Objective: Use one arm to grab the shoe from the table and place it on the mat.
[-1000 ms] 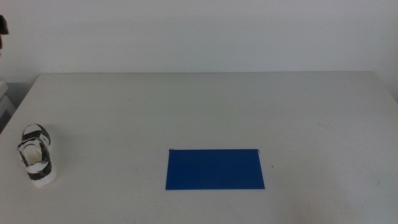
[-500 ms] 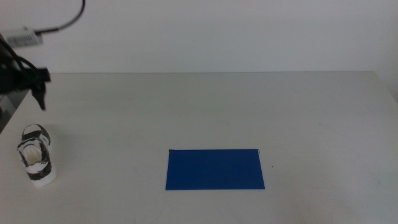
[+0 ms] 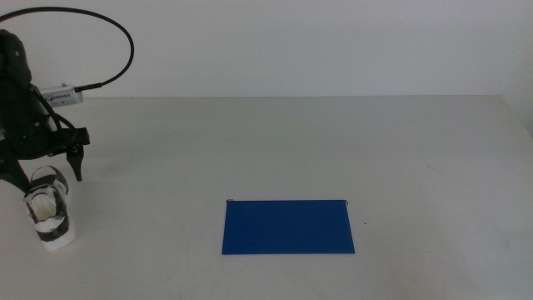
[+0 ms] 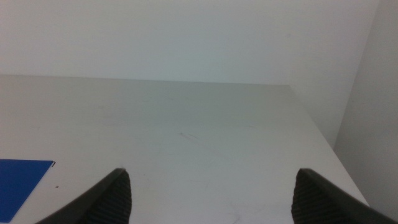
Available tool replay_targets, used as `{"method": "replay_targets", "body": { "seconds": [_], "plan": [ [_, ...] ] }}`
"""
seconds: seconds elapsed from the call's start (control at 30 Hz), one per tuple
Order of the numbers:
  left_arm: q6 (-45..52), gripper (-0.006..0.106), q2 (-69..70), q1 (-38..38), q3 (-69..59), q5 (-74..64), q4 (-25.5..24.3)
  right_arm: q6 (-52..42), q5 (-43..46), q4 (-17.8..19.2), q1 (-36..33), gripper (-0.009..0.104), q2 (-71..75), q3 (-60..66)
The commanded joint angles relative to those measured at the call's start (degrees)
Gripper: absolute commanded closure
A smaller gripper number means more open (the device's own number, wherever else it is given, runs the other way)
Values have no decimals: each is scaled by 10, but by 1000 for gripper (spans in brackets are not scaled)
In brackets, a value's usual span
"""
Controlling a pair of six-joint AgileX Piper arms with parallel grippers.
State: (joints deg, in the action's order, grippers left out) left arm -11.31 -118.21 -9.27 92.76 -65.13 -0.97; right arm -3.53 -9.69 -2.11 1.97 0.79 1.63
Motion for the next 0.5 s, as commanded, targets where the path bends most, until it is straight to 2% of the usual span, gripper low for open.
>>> {"method": "replay_targets", "body": {
  "seconds": [0.0,0.3,0.47],
  "plan": [
    [-3,12,32,-1,19,3,3,-7,45,5,3,29,12,-5],
    [-8,12,31,-1,19,-28,-27,-7,45,5,3,29,12,-5],
    [-8,12,15,-1,19,-46,-23,-7,45,5,3,29,12,-5]
  ]
}}
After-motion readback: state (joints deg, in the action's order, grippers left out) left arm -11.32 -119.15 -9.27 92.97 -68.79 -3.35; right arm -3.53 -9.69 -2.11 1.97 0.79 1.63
